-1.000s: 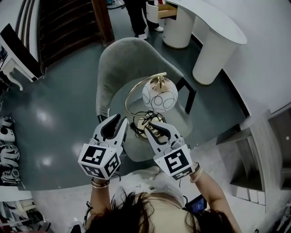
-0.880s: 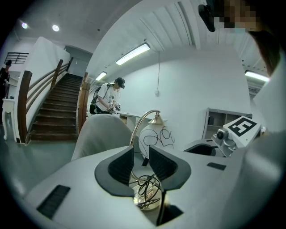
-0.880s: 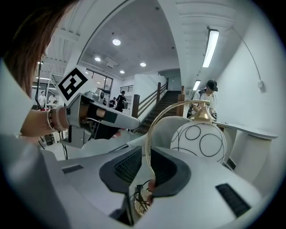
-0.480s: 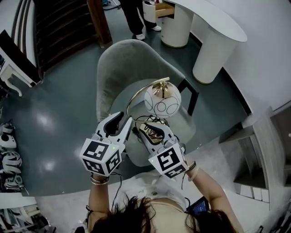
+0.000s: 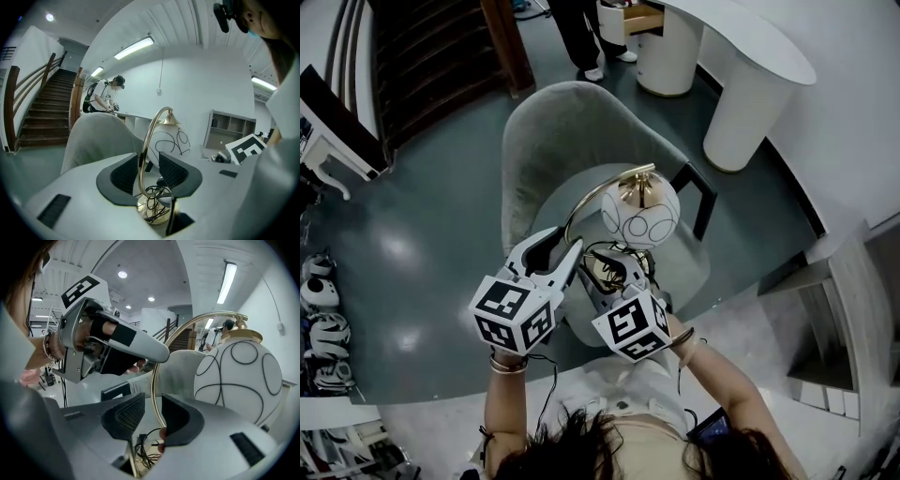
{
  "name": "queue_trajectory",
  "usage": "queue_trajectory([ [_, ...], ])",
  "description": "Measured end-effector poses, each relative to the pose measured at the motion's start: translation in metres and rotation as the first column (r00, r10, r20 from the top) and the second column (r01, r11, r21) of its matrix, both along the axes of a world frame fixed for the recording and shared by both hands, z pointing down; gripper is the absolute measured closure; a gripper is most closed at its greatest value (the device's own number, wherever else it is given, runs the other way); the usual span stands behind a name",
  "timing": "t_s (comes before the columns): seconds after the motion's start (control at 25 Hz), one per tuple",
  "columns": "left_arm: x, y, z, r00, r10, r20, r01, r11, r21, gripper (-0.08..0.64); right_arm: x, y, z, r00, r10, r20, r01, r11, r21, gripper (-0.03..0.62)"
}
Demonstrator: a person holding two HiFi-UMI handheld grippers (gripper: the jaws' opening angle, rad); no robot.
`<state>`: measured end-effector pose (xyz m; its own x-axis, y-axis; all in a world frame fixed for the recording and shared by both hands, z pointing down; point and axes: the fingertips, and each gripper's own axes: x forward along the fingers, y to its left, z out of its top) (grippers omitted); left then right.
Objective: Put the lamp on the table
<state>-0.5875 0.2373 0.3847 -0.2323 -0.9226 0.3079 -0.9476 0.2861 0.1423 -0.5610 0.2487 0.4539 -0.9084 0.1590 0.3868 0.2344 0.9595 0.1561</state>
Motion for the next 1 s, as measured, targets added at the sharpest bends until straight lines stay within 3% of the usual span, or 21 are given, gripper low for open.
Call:
queue_trajectory([
  [0.84, -0.006, -0.013, 0.012, 0.997, 0.078, -0.021, -0.079, 0.995, -0.067, 0.436, -0.033, 0.0, 0.038, 0.996, 0.005, -0.092, -0.002, 1.0, 0.025, 0.491],
  [1.0, -0.009, -0.016, 0.009, 0.996, 0.08, -0.025, -0.081, 0.995, -0.052, 0.472, -0.036, -0.002, 0.039, 0.996, 0.015, -0.092, -0.012, 0.999, 0.029, 0.492],
])
